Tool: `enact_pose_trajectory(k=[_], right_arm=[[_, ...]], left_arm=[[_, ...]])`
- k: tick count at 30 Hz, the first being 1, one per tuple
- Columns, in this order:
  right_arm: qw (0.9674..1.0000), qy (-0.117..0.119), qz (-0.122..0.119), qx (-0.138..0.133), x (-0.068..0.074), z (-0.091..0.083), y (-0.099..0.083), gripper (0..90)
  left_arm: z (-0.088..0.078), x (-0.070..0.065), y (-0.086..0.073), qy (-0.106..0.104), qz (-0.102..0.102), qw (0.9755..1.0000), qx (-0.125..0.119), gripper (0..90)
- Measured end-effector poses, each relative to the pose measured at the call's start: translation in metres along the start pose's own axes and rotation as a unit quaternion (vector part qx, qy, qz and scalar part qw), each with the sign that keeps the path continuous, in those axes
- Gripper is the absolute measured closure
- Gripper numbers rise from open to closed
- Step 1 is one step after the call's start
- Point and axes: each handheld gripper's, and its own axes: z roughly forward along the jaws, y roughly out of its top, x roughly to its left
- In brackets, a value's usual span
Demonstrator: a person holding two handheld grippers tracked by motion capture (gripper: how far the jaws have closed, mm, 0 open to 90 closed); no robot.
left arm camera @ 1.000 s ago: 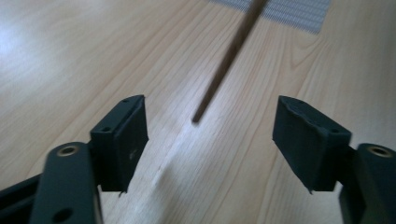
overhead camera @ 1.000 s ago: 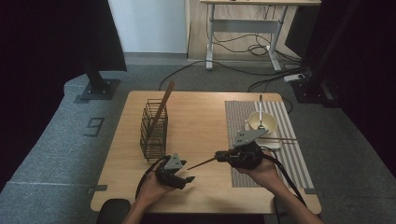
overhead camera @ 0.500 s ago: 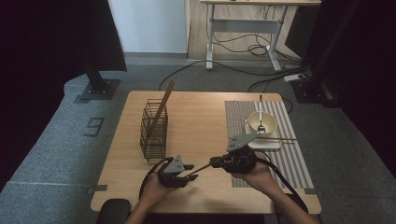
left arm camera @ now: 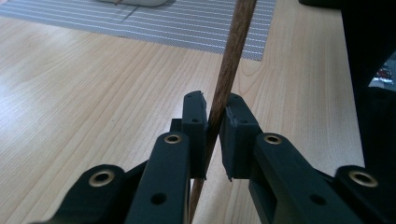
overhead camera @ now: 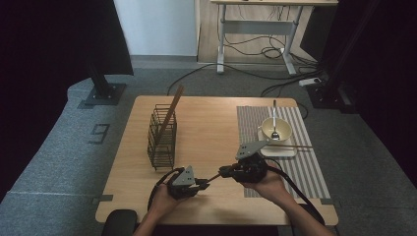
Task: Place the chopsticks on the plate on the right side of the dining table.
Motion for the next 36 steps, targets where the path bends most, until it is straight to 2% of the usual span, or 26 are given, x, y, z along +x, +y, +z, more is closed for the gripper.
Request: enact_pose_trajectory(k=[5, 9, 14, 16, 19, 22, 25, 31, 36], right_arm=[[1.0000, -0.002, 0.007, -0.004, -0.0028, -0.0003, 0.0006, 80.1], [0.9999, -0.012, 0.007, -0.003, -0.0047, -0.0014, 0.0011, 76.8], [0.9989, -0.046, 0.004, -0.006, -0.0034, 0.0016, 0.0013, 50.1], [0.9983, -0.057, 0.006, -0.009, -0.0038, 0.0036, 0.0017, 42.3], [0.9951, -0.098, 0.000, -0.013, -0.0025, 0.0061, 0.0032, 32.1], [0.9920, -0.125, 0.003, -0.020, -0.0021, 0.0069, 0.0051, 28.2], [0.9876, -0.156, -0.007, -0.015, -0.0021, 0.0076, 0.0058, 26.2], [0.9823, -0.186, -0.022, 0.008, -0.0025, 0.0073, 0.0029, 24.6], [0.9806, -0.194, -0.017, 0.017, -0.0086, 0.0060, -0.0017, 24.6]], left_arm=[[0.0006, -0.0047, 0.0013, 0.000, 0.025, 0.9997, 0.000, 83.8], [0.0015, -0.0059, 0.0021, -0.001, 0.025, 0.9997, -0.001, 84.6], [0.0017, -0.0040, 0.0009, -0.004, 0.015, 0.9999, 0.005, 84.6], [0.0024, -0.0044, 0.0008, -0.006, 0.013, 0.9999, 0.006, 84.6], [0.0041, -0.0054, 0.0008, -0.008, 0.014, 0.9998, 0.013, 84.6], [0.0054, -0.0065, 0.0007, -0.009, 0.015, 0.9997, 0.019, 84.6], [0.0052, -0.0069, 0.0005, -0.008, 0.016, 0.9996, 0.019, 84.6], [0.0037, -0.0054, -0.0013, -0.005, 0.005, 0.9998, 0.018, 84.6], [0.0018, -0.0042, -0.0015, -0.010, -0.003, 0.9998, 0.014, 84.6]])
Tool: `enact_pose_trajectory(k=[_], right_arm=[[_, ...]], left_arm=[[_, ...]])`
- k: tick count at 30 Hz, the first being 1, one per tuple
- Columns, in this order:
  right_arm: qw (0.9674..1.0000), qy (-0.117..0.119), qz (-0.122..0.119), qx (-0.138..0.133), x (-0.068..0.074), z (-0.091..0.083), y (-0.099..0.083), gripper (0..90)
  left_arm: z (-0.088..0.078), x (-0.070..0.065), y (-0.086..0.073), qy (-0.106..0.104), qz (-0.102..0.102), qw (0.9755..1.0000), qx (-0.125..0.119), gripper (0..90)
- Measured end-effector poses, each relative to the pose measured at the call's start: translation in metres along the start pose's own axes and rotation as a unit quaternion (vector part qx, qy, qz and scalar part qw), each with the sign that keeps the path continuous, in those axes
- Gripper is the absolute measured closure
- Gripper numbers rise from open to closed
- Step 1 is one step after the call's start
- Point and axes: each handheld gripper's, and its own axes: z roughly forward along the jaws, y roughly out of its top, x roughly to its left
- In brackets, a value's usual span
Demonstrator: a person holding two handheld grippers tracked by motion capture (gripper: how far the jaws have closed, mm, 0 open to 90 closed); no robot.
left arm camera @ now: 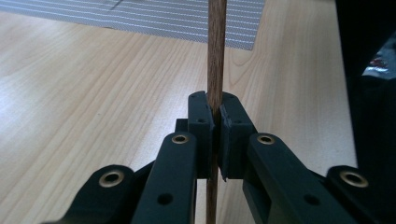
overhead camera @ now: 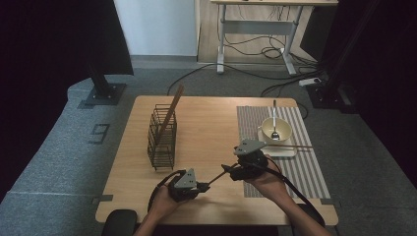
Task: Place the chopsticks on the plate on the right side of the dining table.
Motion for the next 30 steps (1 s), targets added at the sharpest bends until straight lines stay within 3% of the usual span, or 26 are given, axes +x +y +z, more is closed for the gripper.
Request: enact_pose_trajectory(k=[11, 17, 22, 27, 30], right_arm=[[0.9988, -0.014, 0.035, 0.029, -0.022, 0.012, -0.030, 25.2], [0.9989, -0.005, 0.033, 0.032, -0.023, 0.013, -0.033, 23.1], [0.9982, 0.032, 0.025, 0.045, -0.021, 0.011, -0.034, 18.1], [0.9943, 0.074, 0.000, 0.077, -0.011, 0.016, -0.040, 17.6], [0.9920, 0.086, -0.018, 0.091, -0.004, 0.021, -0.043, 20.5]], left_arm=[[-0.008, 0.003, -0.001, 0.008, -0.005, 0.9998, -0.020, 84.2], [-0.005, 0.003, -0.001, -0.004, -0.001, 1.0000, 0.000, 84.5], [-0.001, 0.002, -0.002, -0.017, 0.000, 0.9996, 0.023, 84.5], [0.003, 0.001, -0.002, -0.028, 0.001, 0.9989, 0.037, 84.5], [0.004, 0.001, -0.002, -0.034, 0.001, 0.9985, 0.042, 84.5]])
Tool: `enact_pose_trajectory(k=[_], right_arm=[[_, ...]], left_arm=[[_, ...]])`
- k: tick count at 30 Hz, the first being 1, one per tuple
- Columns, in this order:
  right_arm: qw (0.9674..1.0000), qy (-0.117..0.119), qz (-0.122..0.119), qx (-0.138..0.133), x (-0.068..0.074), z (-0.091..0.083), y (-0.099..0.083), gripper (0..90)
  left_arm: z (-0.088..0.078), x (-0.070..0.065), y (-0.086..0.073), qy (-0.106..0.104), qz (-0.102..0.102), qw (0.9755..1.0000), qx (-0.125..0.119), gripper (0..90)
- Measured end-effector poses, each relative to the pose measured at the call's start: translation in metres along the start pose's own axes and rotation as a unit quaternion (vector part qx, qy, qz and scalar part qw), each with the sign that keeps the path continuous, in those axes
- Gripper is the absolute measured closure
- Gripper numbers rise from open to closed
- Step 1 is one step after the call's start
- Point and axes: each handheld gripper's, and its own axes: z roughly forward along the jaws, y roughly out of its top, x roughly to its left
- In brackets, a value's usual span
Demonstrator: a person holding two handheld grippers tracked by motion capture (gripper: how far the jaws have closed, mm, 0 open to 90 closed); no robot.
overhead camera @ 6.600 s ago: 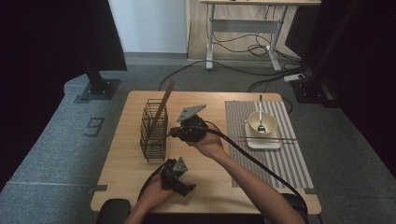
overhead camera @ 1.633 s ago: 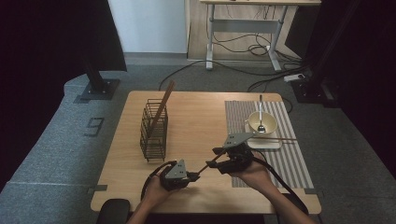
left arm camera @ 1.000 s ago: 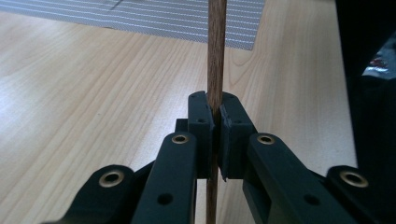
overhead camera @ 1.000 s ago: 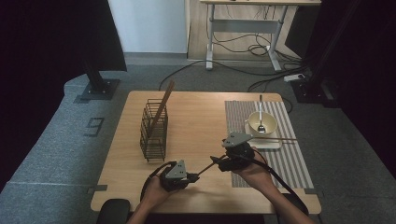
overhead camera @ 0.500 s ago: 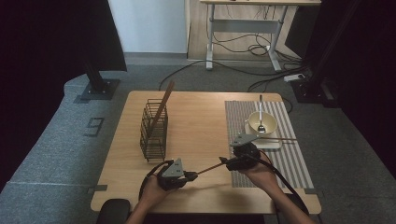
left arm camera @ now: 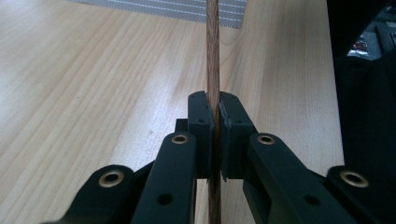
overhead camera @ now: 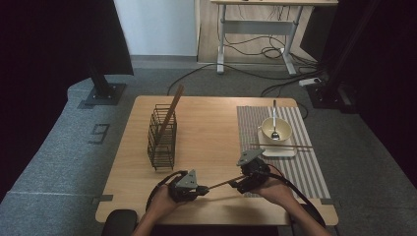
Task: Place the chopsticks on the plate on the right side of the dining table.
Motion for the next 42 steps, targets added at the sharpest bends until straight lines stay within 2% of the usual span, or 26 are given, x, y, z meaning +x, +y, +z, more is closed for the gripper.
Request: enact_pose_trajectory(k=[5, 11, 22, 25, 28, 36, 39, 42], right_arm=[[0.9994, 0.020, -0.021, 0.018, 0.008, 0.011, -0.003, 31.3], [0.9973, 0.028, -0.053, 0.042, 0.018, 0.023, -0.005, 43.6], [0.9930, 0.011, -0.098, 0.065, 0.028, 0.029, -0.007, 65.1], [0.9909, 0.012, -0.113, 0.072, 0.031, 0.030, -0.008, 68.6], [0.9899, 0.023, -0.117, 0.076, 0.031, 0.029, -0.008, 71.5], [0.9860, 0.074, -0.129, 0.076, 0.036, 0.027, -0.008, 83.1], [0.9860, 0.077, -0.129, 0.073, 0.037, 0.026, -0.008, 83.2], [0.9869, 0.072, -0.126, 0.071, 0.035, 0.024, -0.008, 83.2]], left_arm=[[0.001, -0.001, 0.000, -0.008, 0.003, 1.0000, 0.005, 84.4], [0.002, -0.002, 0.001, -0.016, 0.007, 0.9998, 0.009, 84.5], [0.006, -0.004, 0.001, -0.020, 0.017, 0.9994, 0.020, 84.4], [0.006, -0.004, 0.001, -0.019, 0.020, 0.9993, 0.025, 83.7], [0.006, -0.003, 0.000, -0.016, 0.018, 0.9994, 0.023, 82.2], [0.004, 0.000, -0.001, 0.008, 0.019, 0.9998, 0.006, 72.0], [0.005, 0.000, -0.002, 0.013, 0.018, 0.9998, 0.000, 67.2], [0.005, 0.000, -0.002, 0.026, 0.016, 0.9995, -0.004, 56.0]])
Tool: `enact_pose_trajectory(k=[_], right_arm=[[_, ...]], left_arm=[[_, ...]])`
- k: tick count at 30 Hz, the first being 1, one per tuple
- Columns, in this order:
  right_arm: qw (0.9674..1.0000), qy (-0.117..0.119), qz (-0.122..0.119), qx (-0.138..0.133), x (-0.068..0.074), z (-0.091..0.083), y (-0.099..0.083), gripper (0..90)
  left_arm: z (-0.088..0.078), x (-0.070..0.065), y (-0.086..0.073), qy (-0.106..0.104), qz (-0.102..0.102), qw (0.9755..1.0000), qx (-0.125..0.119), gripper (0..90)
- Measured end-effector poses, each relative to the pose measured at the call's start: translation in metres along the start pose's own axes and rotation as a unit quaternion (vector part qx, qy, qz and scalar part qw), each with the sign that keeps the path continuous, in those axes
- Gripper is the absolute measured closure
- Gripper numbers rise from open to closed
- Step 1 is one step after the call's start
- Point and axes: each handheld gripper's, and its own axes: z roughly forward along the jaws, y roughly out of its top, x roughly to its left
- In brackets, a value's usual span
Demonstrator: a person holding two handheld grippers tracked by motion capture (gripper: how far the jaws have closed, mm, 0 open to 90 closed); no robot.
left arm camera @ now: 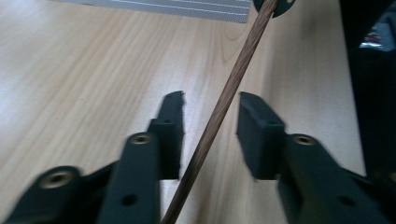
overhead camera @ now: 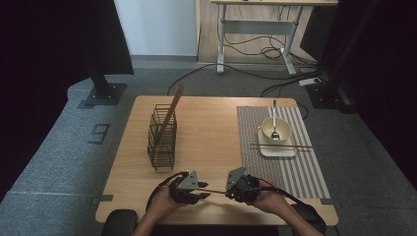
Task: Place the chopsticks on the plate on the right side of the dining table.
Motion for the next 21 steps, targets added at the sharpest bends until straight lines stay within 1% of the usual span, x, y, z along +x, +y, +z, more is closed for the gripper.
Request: enact_pose_trajectory(k=[2, 5, 6, 7, 8, 10, 12, 13, 15, 16, 18, 21], right_arm=[[1.0000, -0.004, 0.003, -0.002, -0.001, -0.002, 0.000, 83.2], [0.9999, -0.010, 0.007, -0.004, -0.003, -0.005, -0.001, 83.2], [0.9999, -0.011, 0.007, -0.003, -0.004, -0.006, -0.002, 83.2], [0.9999, -0.013, 0.009, -0.002, -0.004, -0.007, -0.002, 83.2], [0.9998, -0.015, 0.010, -0.001, -0.004, -0.008, -0.003, 83.2], [0.9998, -0.017, 0.012, 0.003, -0.005, -0.008, -0.004, 83.2], [0.9997, -0.018, 0.014, 0.003, -0.005, -0.009, -0.006, 83.2], [0.9997, -0.018, 0.016, 0.004, -0.005, -0.010, -0.006, 83.2], [0.9996, -0.019, 0.018, 0.006, -0.006, -0.011, -0.007, 83.2], [0.9996, -0.019, 0.019, 0.005, -0.007, -0.011, -0.008, 83.2], [0.9996, -0.021, 0.020, 0.006, -0.008, -0.012, -0.010, 83.2], [0.9993, -0.023, 0.028, 0.008, -0.009, -0.014, -0.014, 83.1]], left_arm=[[0.000, 0.001, 0.000, 0.008, -0.009, 0.9999, -0.007, 48.7], [0.000, 0.004, -0.002, 0.015, -0.032, 0.9993, -0.016, 36.1], [0.000, 0.004, -0.002, 0.024, -0.042, 0.9987, -0.017, 31.7], [0.001, 0.005, -0.002, 0.032, -0.047, 0.9983, -0.015, 27.7], [0.002, 0.005, -0.003, 0.036, -0.050, 0.9980, -0.010, 24.1], [0.003, 0.005, -0.003, 0.049, -0.049, 0.9976, -0.002, 14.0], [0.004, 0.006, -0.004, 0.056, -0.055, 0.9969, 0.000, 11.0], [0.004, 0.006, -0.004, 0.060, -0.057, 0.9965, 0.002, 7.4], [0.006, 0.006, -0.005, 0.071, -0.056, 0.9959, 0.010, 0.0], [0.006, 0.006, -0.005, 0.077, -0.055, 0.9955, 0.009, 0.0], [0.006, 0.007, -0.007, 0.073, -0.060, 0.9955, 0.007, 0.0], [0.006, 0.008, -0.009, 0.076, -0.066, 0.9949, 0.004, 0.0]])
